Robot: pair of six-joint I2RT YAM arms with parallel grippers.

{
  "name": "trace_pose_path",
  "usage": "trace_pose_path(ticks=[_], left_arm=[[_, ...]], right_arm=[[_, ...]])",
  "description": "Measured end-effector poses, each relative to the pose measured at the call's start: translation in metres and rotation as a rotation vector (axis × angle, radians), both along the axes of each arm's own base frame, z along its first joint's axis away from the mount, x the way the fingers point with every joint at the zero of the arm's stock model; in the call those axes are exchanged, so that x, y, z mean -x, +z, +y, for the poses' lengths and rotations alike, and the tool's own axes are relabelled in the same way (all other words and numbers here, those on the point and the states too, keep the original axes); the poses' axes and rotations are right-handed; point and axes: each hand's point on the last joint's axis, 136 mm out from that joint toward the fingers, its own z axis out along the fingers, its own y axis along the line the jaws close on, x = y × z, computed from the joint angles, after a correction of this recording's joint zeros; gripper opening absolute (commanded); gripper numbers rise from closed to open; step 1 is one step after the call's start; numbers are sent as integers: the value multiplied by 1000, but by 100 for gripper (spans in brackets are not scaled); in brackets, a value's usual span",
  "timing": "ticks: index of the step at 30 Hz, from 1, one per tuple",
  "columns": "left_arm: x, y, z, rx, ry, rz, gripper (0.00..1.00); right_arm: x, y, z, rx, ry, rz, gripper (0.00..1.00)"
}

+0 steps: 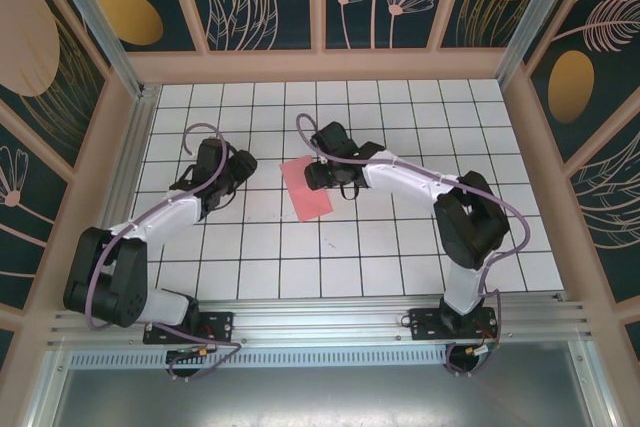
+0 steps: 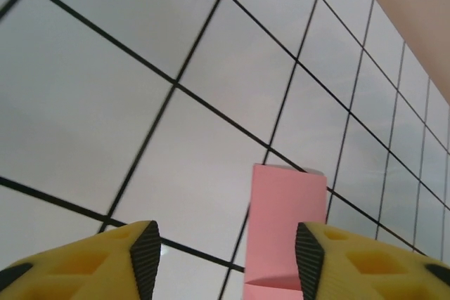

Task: Fold a paper plane with a square sheet of paper (pick it up from the middle)
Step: Fold the triangle a second time at the center of the table.

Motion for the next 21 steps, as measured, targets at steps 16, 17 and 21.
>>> trace_pose_path(ticks=[16,17,21], left_arm=[[37,-26,40,17,62,76,80],[37,-27,39,17,57,77,81],[40,-29,33,26,12,80,86]], right_arm=[[-1,-48,29,288,221,-53,66],[-5,-48,27,278,210,-44,66],[-21,-49,13,163,165,46,63]])
